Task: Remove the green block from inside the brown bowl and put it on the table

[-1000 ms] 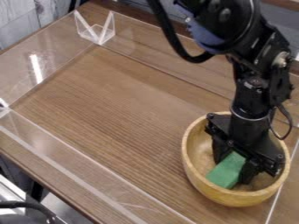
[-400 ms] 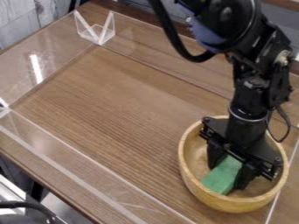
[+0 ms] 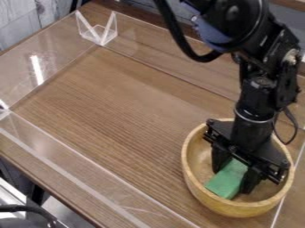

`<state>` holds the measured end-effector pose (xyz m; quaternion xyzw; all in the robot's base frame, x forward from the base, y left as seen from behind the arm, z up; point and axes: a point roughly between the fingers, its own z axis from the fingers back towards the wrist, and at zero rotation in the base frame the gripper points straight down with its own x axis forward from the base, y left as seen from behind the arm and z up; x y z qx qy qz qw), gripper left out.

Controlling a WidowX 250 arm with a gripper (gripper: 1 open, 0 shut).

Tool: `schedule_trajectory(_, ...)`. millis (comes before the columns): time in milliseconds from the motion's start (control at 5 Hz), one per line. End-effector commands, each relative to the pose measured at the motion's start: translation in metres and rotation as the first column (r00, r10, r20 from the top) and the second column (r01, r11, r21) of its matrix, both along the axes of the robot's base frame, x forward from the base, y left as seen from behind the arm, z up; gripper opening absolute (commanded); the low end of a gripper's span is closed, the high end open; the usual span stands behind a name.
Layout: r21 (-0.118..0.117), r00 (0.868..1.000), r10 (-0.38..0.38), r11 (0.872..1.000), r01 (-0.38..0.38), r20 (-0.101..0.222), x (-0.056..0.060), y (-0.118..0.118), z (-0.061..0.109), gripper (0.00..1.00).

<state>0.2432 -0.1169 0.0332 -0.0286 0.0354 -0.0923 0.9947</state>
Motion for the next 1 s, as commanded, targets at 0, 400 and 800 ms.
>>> schedule_trajectory(0, -0.021, 0.999, -0.002, 1.000, 0.003, 0.040, 0.0086, -0.0058, 0.0142, 0.00)
schedule_trajectory(400, -0.020, 1.000, 0.005, 1.000, -0.004, 0.030, 0.0075, -0.0053, 0.0172, 0.00)
schedule_trajectory(800, -0.019, 1.000, 0.012, 1.000, -0.011, 0.025, 0.0068, -0.0047, 0.0197, 0.00)
